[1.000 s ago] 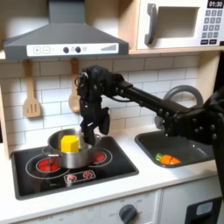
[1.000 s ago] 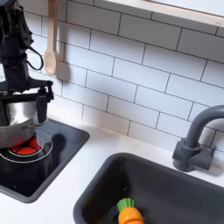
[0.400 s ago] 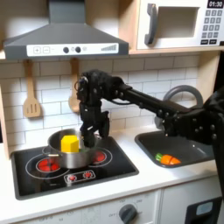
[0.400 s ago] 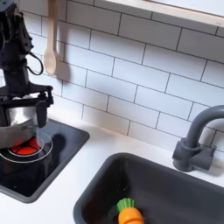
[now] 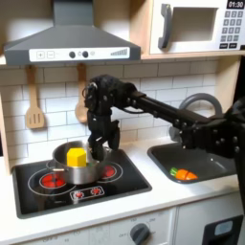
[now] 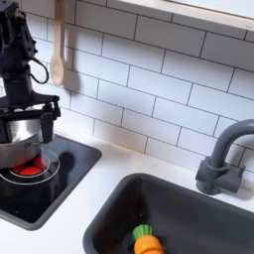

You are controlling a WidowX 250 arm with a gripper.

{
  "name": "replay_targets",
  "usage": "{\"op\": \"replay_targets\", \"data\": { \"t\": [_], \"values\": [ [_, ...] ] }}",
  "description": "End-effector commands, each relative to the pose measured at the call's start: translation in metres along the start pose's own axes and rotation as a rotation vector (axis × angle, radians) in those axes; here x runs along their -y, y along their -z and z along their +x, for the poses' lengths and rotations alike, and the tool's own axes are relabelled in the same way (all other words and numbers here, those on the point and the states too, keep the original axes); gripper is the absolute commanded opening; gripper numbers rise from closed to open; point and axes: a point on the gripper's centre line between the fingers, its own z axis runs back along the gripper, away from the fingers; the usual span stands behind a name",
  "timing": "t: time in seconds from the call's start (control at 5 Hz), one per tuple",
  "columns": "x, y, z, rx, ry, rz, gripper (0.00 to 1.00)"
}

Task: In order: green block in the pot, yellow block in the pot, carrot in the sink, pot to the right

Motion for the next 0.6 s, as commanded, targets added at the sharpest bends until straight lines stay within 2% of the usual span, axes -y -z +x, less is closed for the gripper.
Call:
{"op": "replay_targets", "data": {
  "t": [0.0,0.4],
  "values": [
    [0.0003,0.0005,-0.0012,0.0,-0.012,0.0,0.0],
    [0.0005,-0.0002,-0.0012,-0.003,-0.009,-0.001,0.0]
  ]
}}
